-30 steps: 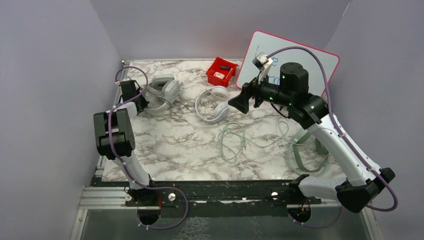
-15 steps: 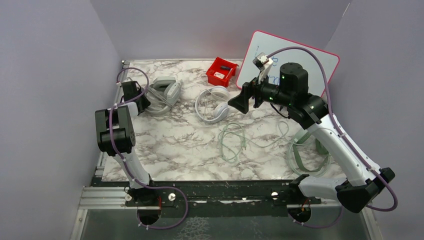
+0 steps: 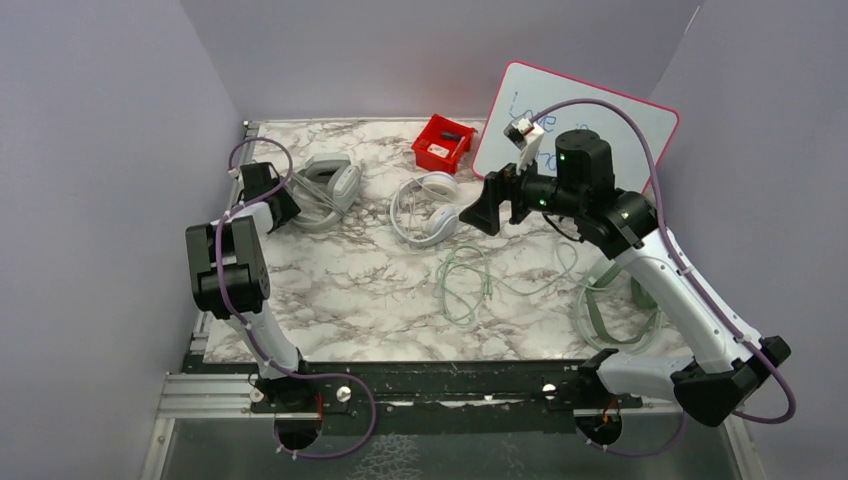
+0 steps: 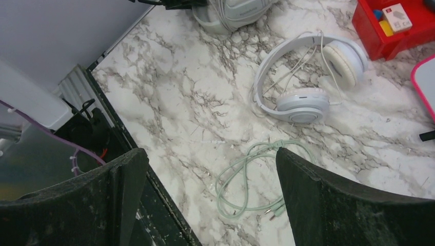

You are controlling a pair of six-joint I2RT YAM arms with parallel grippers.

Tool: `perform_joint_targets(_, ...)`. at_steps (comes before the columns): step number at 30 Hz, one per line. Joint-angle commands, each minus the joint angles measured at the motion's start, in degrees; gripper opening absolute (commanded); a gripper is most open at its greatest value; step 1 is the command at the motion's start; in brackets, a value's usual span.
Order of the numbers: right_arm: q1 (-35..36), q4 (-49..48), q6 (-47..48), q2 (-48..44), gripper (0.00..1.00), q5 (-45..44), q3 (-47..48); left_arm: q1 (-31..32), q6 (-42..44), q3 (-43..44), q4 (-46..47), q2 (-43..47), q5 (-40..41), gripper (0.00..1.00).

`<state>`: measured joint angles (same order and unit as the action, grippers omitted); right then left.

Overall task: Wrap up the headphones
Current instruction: Wrap the headphones cable around the headphones.

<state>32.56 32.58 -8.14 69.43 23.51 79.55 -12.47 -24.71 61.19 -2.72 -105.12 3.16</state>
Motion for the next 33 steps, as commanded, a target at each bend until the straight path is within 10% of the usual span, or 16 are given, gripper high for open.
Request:
perform_joint_targets(1, -0.15, 4.99, -1.7, 0.49, 1.0, -0.95, 2.39, -1.72, -1.93, 0.06, -6.21, 4.15, 1.87, 0.54)
perform_joint_targets(10, -0.17, 4.11, -3.34, -1.58, 1.0, -5.22, -1.32, -3.57, -1.4, -3.66, -6.21, 15.47, 0.4, 0.61)
perform_joint_targets(13, -0.16, 7.85, -2.81, 0.74, 1.0, -8.98, 0.28, -3.61, -2.29, -1.05, -7.48, 16.6, -2.44, 0.93)
perform_joint_targets(20, -1.61, 9.84, -4.03, 2.81, 1.0, -20.34, -3.09, -3.7, -2.96, -1.28, -8.1, 24.62, -1.94, 0.97)
perform_joint_targets(29, -35.19, 12.1, -12.08, 3.39, 1.0, -12.34, -12.29, 2.13, -1.62, 2.84, -6.98, 31.73, -11.32, 0.94)
perform_joint_targets(33, -36.6, 16.2, -16.93, 1.13, 1.0, -19.19, -16.0, 14.89, 8.44, 7.42, -8.68, 30.76, -12.84, 0.91)
